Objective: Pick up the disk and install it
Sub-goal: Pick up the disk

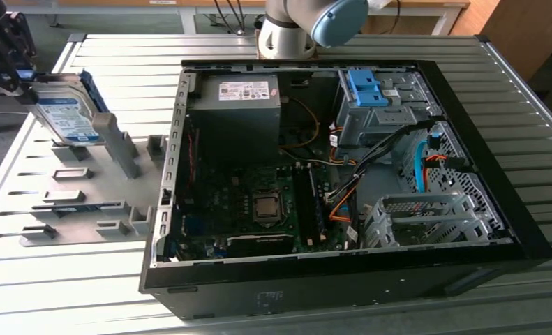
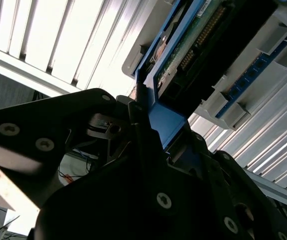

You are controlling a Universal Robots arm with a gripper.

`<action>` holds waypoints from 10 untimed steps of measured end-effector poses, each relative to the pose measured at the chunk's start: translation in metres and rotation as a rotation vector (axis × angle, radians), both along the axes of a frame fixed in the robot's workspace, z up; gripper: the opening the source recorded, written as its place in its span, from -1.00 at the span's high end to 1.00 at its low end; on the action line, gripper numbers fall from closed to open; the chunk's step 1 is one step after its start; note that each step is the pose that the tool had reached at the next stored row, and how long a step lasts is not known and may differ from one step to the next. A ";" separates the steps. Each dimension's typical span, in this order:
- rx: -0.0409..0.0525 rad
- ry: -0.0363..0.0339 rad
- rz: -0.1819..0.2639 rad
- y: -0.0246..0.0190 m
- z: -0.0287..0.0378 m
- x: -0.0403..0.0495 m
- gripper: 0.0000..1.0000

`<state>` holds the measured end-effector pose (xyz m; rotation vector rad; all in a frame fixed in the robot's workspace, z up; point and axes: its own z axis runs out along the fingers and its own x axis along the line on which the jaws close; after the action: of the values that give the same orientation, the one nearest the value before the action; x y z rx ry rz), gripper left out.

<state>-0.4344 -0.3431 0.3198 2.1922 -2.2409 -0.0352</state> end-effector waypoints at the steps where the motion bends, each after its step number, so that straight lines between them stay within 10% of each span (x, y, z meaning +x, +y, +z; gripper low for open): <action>1: 0.0001 -0.0002 0.000 0.0000 0.0004 0.0000 0.27; 10: 0.0002 -0.0004 0.000 0.0000 0.0044 0.0001 0.27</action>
<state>-0.4343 -0.3431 0.3243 2.1925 -2.2411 -0.0350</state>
